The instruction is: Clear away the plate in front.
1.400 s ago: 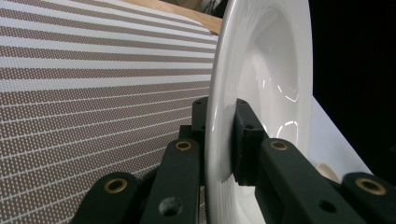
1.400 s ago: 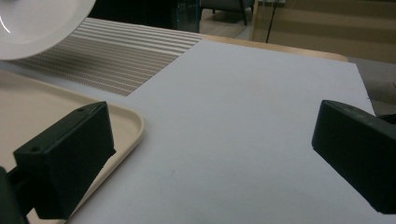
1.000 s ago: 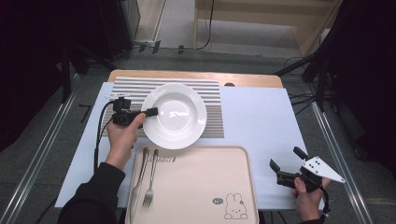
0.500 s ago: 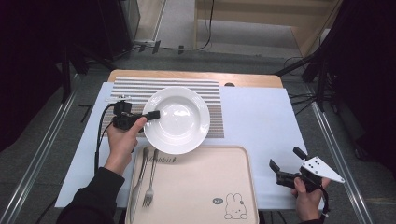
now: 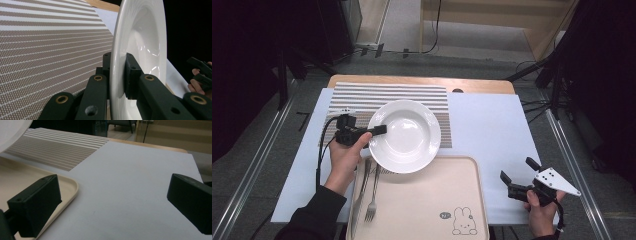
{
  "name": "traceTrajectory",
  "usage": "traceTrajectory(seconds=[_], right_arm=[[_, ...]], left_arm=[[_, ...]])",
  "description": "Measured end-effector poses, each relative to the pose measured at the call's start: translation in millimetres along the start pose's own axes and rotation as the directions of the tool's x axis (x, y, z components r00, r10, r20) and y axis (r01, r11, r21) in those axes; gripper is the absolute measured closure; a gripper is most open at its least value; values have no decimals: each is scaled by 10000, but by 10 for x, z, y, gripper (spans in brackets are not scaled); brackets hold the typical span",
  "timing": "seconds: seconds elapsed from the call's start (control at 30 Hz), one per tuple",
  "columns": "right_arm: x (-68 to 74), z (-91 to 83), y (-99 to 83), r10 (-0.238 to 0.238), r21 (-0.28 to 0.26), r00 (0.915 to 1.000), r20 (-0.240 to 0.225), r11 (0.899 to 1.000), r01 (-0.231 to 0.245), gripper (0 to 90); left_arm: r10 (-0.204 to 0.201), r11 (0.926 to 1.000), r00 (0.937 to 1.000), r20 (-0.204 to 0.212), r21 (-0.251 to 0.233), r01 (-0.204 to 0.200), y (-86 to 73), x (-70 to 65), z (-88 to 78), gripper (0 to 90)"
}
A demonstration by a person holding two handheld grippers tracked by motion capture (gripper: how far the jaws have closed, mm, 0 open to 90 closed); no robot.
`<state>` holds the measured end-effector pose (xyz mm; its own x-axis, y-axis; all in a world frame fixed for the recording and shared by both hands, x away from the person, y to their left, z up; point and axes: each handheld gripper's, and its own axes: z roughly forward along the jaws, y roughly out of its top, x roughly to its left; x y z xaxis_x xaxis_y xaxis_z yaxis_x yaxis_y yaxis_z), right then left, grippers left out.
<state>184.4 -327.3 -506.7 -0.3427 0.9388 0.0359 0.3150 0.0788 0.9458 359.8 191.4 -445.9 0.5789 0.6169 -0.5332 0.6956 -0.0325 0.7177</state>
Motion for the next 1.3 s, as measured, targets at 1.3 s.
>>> traceTrajectory(seconds=[1.3], right_arm=[[57, 42, -15, 60, 104, 10000, 26, 9999, -60, 0]], left_arm=[[306, 9991, 9957, 877, 259, -330, -489, -305, -105, 819]])
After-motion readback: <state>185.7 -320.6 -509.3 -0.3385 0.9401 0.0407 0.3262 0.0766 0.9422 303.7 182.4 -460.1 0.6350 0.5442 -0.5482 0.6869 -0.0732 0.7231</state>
